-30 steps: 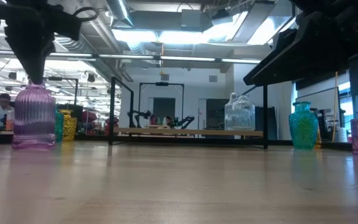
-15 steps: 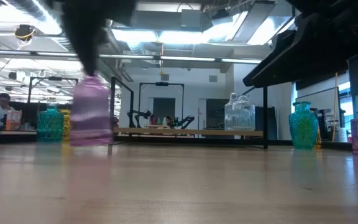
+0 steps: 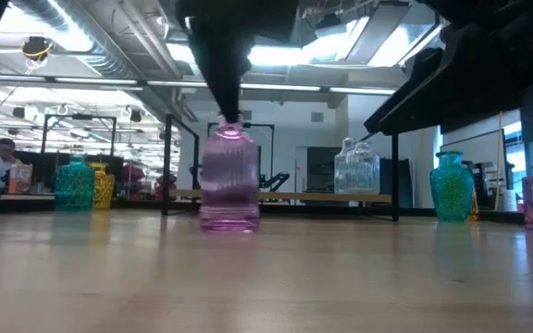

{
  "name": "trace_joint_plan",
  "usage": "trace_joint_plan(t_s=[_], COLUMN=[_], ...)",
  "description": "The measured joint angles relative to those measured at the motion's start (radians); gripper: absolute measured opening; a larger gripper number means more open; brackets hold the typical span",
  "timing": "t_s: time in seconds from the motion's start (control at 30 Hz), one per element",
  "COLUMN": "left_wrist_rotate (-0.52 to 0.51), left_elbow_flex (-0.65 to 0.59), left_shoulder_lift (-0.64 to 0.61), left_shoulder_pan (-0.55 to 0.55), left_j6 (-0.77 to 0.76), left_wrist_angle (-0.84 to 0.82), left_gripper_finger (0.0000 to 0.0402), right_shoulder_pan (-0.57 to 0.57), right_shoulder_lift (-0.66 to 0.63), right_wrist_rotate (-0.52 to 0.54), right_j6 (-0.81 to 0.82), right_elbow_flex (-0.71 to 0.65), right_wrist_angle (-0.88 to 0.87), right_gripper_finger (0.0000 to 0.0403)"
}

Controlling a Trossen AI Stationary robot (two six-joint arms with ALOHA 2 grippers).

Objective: Sort vases onto shelf
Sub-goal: Put the left pink vase on the shelf

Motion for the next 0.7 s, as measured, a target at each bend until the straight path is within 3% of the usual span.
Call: trace_joint_plan(t_s=[0.27, 0.53, 0.7], left_wrist_rotate=[0.003, -0.002, -0.025], left_elbow_flex=[0.033, 0.033, 0.033], left_shoulder_lift=[0.022, 0.022, 0.002], left_shoulder_pan=[0.000, 0.000, -0.009], left_j6=[0.032, 0.028, 0.035], left_wrist_angle=[0.027, 0.027, 0.021], left_gripper_finger=[0.0043, 0.0133, 0.0159], right_shoulder_pan=[0.000, 0.000, 0.000], right_shoulder_lift=[0.000, 0.000, 0.000], right_wrist_rotate=[0.000, 0.000, 0.000], right_j6=[0.021, 0.033, 0.035], right_elbow_flex=[0.000, 0.000, 0.000], right_wrist_angle=[-0.023, -0.023, -0.023], right_gripper_finger=[0.0221, 0.0221, 0.0221])
